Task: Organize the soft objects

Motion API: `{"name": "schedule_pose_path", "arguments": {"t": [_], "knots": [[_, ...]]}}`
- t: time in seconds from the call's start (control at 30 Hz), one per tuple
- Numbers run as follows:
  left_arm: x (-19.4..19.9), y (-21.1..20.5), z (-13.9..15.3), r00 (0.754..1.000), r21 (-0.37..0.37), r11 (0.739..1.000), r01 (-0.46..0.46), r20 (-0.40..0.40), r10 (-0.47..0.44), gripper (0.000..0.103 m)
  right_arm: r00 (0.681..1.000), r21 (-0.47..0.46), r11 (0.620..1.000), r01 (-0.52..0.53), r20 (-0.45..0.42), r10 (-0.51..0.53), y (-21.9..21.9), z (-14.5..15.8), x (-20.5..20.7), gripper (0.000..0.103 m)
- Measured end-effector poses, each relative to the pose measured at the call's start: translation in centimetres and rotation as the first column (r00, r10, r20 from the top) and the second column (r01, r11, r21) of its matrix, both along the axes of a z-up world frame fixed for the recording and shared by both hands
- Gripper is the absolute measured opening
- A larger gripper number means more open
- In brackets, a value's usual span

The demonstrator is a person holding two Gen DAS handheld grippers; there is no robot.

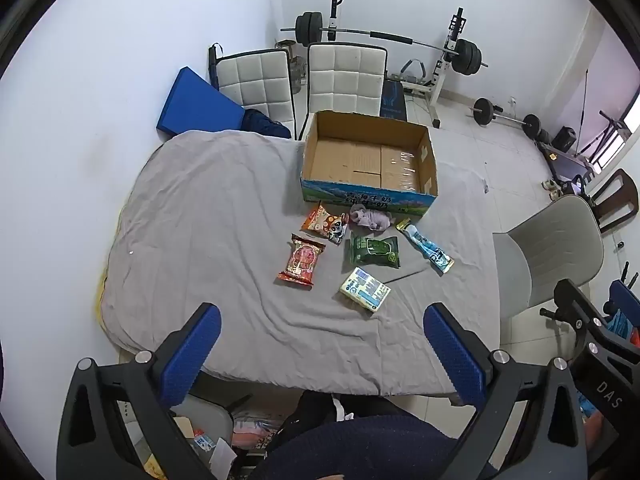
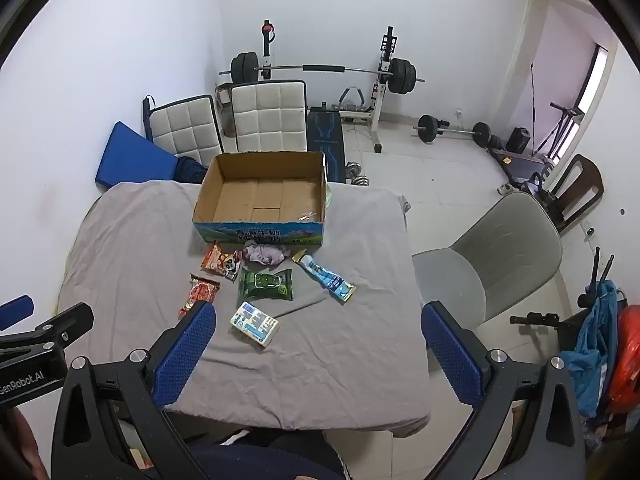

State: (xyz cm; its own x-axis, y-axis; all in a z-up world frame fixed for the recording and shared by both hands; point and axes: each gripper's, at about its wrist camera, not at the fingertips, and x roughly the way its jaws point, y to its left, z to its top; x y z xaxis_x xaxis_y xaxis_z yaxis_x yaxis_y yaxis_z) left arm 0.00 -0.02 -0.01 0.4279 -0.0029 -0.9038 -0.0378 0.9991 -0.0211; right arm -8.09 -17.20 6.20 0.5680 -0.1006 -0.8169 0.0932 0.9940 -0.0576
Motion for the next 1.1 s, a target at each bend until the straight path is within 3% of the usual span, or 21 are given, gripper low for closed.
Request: {"name": "schedule_pose_path", "arguments": {"t": [0.2, 0.67, 1.1], "knots": [[0.4, 0.8, 0.0, 1.000, -0.004, 1.000, -0.002, -0.003, 0.002, 0.103, 1.000, 0.026, 1.000, -0.004, -0.001, 0.004, -0.7, 0.3, 0.1, 0.103], [0.2, -0.1, -0.2, 1.000, -0.005, 1.000, 0.012, -0.002, -0.012, 0.103, 0.998, -0.036, 0.998, 0.052, -0.019, -0.053, 0.1, -0.8, 0.5, 0.103], [0.2, -0.2, 0.0, 0.999, -0.007, 0.999, 0.031, 0.008, -0.031, 0.103, 0.996, -0.035, 0.996, 0.085, 0.001, -0.085, -0.1, -0.4, -0.2, 0.103]]}}
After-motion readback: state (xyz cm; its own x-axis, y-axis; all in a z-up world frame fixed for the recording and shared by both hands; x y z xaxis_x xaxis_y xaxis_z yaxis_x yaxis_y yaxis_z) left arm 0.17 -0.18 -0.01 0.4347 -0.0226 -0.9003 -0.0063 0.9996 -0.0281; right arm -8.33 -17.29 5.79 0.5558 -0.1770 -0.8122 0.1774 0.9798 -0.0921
